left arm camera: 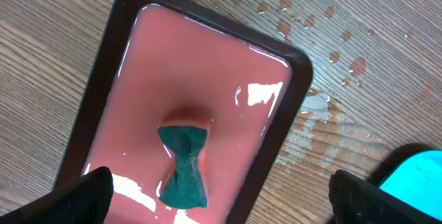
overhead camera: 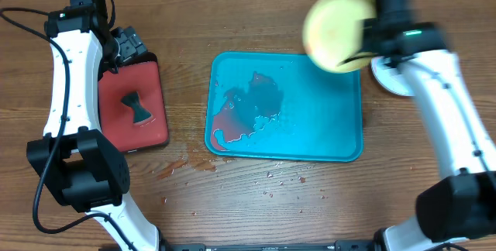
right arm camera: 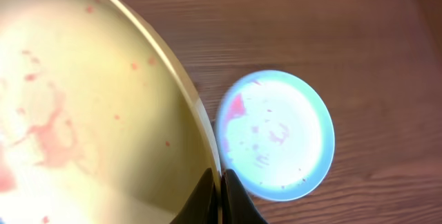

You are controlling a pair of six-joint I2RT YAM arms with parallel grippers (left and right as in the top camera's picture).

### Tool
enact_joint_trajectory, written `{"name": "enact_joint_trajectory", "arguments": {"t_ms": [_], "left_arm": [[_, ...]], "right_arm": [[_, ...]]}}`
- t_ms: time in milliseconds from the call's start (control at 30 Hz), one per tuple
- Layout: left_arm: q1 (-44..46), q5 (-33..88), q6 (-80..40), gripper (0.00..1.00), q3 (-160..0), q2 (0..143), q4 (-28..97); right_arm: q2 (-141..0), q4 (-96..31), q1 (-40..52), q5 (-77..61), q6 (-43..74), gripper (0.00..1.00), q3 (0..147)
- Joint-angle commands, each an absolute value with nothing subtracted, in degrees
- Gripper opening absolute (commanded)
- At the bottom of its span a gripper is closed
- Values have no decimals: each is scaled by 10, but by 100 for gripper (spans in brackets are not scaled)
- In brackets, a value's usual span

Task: Clean dirty plates on tray and stack at the side
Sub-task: 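Carry the yellow plate right and stack it on the plate pile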

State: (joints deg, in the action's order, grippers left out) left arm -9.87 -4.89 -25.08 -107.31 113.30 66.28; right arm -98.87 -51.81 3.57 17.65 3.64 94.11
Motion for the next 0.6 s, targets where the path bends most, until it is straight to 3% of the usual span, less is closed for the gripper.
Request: {"name": "enact_joint_trajectory", "arguments": {"t_ms": [0, 233, 567], "left_arm": [[-101, -44, -248, 100, -1080, 1124, 664], [-100, -44, -248, 100, -1080, 1124, 664], [-100, -44, -248, 100, -1080, 1124, 664]], "right_arm": [[-993, -511, -78, -18, 67, 4, 944], [-1061, -485, -248, -128, 112, 4, 944], [-1154, -446, -281, -121, 123, 4, 944]]}}
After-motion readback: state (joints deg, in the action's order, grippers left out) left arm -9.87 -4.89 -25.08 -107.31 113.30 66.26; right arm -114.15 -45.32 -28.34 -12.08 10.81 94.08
